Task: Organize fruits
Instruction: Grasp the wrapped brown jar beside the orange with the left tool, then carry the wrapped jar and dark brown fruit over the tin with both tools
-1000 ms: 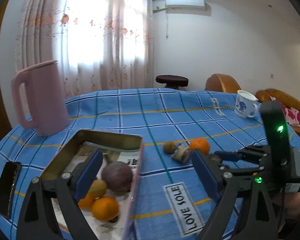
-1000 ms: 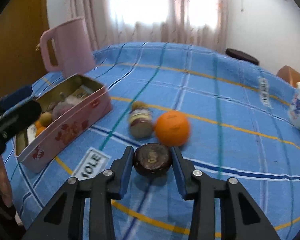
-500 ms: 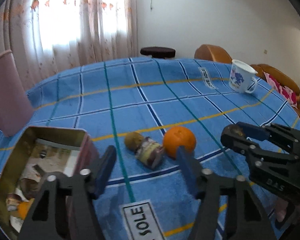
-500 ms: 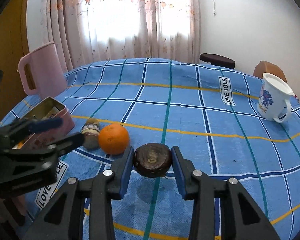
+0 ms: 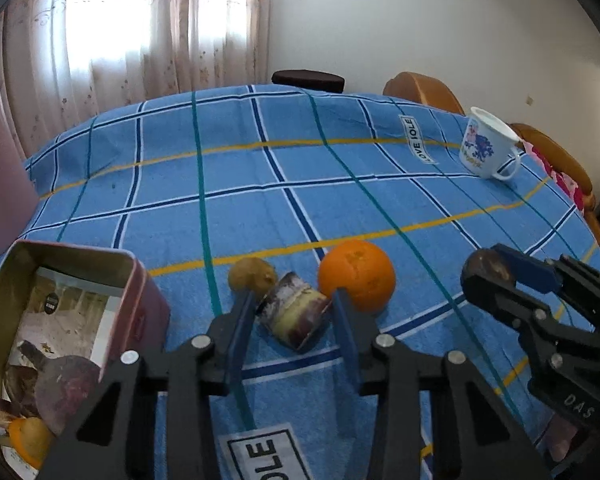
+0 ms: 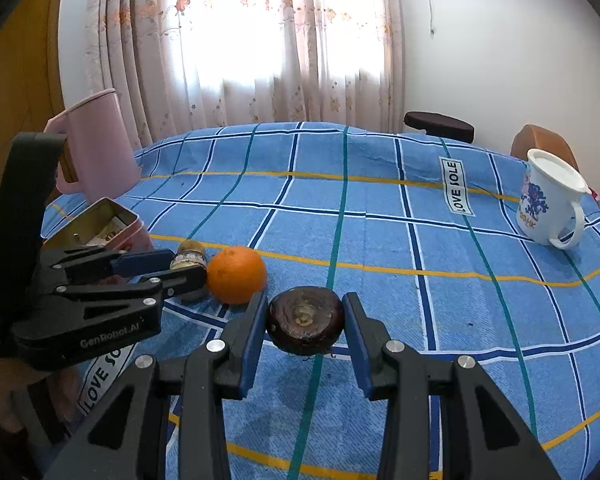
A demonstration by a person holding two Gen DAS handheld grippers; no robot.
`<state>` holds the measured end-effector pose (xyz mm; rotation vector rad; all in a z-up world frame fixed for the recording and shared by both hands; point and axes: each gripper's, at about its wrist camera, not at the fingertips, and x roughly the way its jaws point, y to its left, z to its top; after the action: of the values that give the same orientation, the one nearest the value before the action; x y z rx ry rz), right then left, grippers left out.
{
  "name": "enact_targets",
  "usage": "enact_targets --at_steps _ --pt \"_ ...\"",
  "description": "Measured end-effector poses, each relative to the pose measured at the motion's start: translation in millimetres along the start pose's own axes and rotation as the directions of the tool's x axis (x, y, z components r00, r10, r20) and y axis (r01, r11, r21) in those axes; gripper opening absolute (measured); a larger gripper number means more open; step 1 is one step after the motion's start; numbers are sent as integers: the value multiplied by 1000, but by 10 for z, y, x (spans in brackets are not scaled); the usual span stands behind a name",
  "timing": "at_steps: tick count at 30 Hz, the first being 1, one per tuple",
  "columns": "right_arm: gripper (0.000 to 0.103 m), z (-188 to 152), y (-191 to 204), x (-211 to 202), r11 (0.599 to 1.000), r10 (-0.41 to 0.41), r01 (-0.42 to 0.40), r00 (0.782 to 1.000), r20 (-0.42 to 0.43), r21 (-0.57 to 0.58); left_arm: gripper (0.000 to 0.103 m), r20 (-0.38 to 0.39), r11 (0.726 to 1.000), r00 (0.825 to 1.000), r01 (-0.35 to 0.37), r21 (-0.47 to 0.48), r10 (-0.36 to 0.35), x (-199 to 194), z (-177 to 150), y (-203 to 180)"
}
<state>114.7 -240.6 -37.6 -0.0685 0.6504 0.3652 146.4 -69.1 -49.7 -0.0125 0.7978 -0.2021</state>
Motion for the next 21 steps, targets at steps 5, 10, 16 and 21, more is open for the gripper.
enact_targets --at_steps 5,10,16,21 --pt "40 -7 -6 -33 1000 -1 1 1000 20 2 41 17 1000 1000 23 -9 -23 -91 -57 -1" --pt "40 -13 0 -111 1000 14 -14 998 63 -1 41 67 1000 998 17 10 -17 -218 -100 -52" --pt "40 -14 -6 -184 1000 22 -22 994 104 -3 41 128 1000 992 17 6 -18 -347 -130 -44" --pt "40 -21 1 -232 1000 24 -23 991 134 -8 41 166 1000 986 -2 24 -2 -429 -155 -97"
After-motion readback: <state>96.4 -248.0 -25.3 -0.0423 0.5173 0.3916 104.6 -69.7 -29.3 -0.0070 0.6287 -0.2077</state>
